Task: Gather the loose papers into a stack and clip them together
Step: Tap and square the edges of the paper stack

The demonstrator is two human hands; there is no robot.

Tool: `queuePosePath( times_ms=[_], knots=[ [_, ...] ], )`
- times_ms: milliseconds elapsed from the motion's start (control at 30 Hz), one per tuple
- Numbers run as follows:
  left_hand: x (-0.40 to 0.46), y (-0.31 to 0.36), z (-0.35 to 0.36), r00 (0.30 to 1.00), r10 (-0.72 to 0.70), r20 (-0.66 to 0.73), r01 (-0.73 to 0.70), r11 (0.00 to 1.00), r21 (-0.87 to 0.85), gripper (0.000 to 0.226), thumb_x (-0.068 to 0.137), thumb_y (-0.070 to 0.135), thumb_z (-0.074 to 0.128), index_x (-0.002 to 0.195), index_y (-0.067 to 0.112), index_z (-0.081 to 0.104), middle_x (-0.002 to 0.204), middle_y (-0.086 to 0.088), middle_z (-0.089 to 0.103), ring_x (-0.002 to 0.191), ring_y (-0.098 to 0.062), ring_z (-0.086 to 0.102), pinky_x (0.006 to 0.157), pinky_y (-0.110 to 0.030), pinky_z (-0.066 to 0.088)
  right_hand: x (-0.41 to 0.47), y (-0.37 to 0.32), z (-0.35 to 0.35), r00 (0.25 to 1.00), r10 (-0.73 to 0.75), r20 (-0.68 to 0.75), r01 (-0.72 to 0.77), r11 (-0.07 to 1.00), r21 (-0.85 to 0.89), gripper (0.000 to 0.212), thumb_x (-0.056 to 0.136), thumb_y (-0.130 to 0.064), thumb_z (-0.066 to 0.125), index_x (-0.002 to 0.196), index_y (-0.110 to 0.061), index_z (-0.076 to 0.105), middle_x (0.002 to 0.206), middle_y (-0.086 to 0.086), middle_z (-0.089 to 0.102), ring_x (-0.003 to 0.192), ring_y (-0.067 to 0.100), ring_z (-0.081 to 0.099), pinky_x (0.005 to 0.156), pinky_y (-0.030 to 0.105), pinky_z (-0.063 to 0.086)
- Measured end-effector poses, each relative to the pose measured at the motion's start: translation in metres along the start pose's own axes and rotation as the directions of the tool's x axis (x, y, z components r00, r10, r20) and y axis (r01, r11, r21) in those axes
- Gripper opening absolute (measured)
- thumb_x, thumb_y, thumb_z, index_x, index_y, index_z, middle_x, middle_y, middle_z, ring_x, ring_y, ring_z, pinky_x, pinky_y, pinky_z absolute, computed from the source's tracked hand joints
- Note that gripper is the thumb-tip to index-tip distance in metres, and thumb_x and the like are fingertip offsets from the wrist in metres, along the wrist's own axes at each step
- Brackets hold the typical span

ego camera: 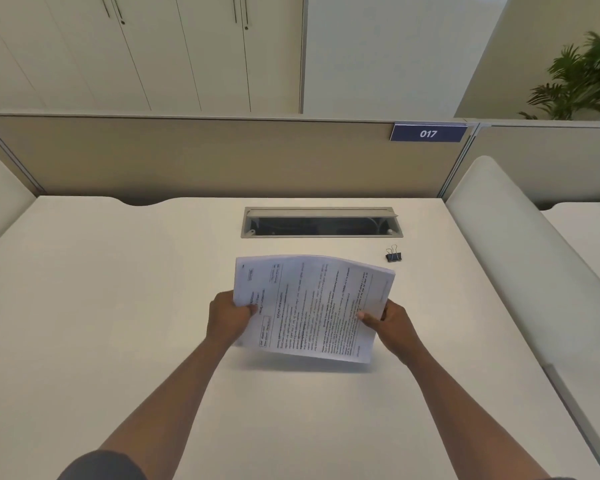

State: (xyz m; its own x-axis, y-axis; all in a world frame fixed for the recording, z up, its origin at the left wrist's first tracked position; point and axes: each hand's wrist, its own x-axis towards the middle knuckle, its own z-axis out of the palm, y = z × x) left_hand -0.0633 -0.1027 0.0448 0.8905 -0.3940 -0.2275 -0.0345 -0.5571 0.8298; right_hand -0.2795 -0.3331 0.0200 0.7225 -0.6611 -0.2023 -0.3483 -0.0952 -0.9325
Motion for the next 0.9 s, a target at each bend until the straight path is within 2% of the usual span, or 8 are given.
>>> queuePosePath(
  times_ms=[167,233,400,567,667,733,800,900],
  knots=[
    [0.007,0.033,-0.017,0.994,0.097,0.051,-0.104,0.979,0.175,0.005,0.081,0.001,0.065,0.079,0.006,0.066,0.081,-0.010,0.064,0.073,-0.028,0.062,0.058,-0.026,0.045,0.007,-0.020,0.002,0.968,-0.133,-0.212,0.064,0.951,-0.302,0.089,0.080,-0.034,0.078,0.151,-0.020,0.026,0.151,0.005,0.042,0.136,0.025,0.044,0.110,0.048,0.040],
    [0.006,0.043,-0.019,0.987,0.143,0.077,-0.157,0.961,0.226,0.009,0.080,0.000,0.062,0.073,0.005,0.065,0.076,-0.010,0.064,0.069,-0.028,0.061,0.052,-0.023,0.042,0.011,-0.036,0.004,0.936,-0.263,-0.235,0.119,0.863,-0.490,0.096,0.078,-0.045,0.077,0.153,-0.020,0.022,0.157,0.001,0.034,0.140,0.020,0.036,0.116,0.047,0.029],
    [-0.002,0.063,-0.014,0.951,0.225,0.212,-0.290,0.886,0.361,0.033,0.081,0.005,0.060,0.052,0.020,0.053,0.066,-0.004,0.061,0.066,-0.025,0.060,0.052,-0.023,0.038,0.013,-0.077,0.016,0.953,-0.231,0.195,0.300,0.800,-0.520,0.045,0.088,-0.046,0.065,0.129,-0.032,0.056,0.126,-0.012,0.064,0.106,0.006,0.063,0.088,0.030,0.053],
    [-0.007,0.079,-0.012,0.919,0.272,0.287,-0.373,0.838,0.399,0.035,0.080,0.006,0.058,0.053,0.025,0.050,0.061,0.002,0.055,0.066,-0.023,0.059,0.053,-0.023,0.036,0.007,-0.089,0.020,0.945,-0.208,0.250,0.298,0.865,-0.404,0.012,0.093,-0.028,0.063,0.102,-0.024,0.070,0.095,-0.006,0.071,0.081,0.005,0.065,0.073,0.029,0.055],
    [-0.007,0.080,-0.015,0.902,0.328,0.281,-0.412,0.848,0.333,0.012,0.081,0.015,0.068,0.080,0.026,0.063,0.083,0.001,0.066,0.085,-0.025,0.066,0.064,-0.025,0.044,0.005,-0.085,0.018,0.964,-0.188,0.188,0.241,0.917,-0.319,0.008,0.092,-0.022,0.064,0.098,-0.023,0.070,0.094,-0.003,0.071,0.080,0.008,0.066,0.067,0.021,0.051],
    [-0.005,0.071,-0.014,0.926,0.342,0.159,-0.376,0.877,0.300,0.050,0.075,0.030,0.080,0.119,0.025,0.058,0.115,0.001,0.064,0.107,-0.025,0.062,0.083,-0.033,0.049,0.006,-0.078,0.014,0.976,-0.154,0.153,0.186,0.958,-0.220,0.012,0.091,-0.021,0.065,0.102,-0.021,0.071,0.097,-0.001,0.074,0.082,0.015,0.071,0.071,0.029,0.059],
    [-0.008,0.059,-0.012,0.959,0.283,-0.016,-0.275,0.942,0.193,0.096,0.067,0.040,0.086,0.145,0.020,0.035,0.143,-0.004,0.048,0.130,-0.027,0.048,0.107,-0.047,0.038,0.007,-0.069,0.009,0.984,-0.122,0.129,0.135,0.986,-0.099,0.017,0.091,-0.023,0.066,0.107,-0.021,0.070,0.100,0.001,0.075,0.085,0.020,0.074,0.076,0.042,0.062],
    [-0.017,0.037,-0.001,0.992,0.113,0.055,-0.101,0.976,-0.194,0.106,0.072,0.034,0.085,0.152,0.014,0.018,0.152,-0.012,0.040,0.136,-0.031,0.043,0.109,-0.049,0.038,0.003,-0.059,0.006,0.992,-0.083,0.095,0.072,0.991,0.115,0.021,0.091,-0.020,0.067,0.112,-0.019,0.067,0.104,0.005,0.076,0.089,0.028,0.074,0.080,0.051,0.060]
  ],
)
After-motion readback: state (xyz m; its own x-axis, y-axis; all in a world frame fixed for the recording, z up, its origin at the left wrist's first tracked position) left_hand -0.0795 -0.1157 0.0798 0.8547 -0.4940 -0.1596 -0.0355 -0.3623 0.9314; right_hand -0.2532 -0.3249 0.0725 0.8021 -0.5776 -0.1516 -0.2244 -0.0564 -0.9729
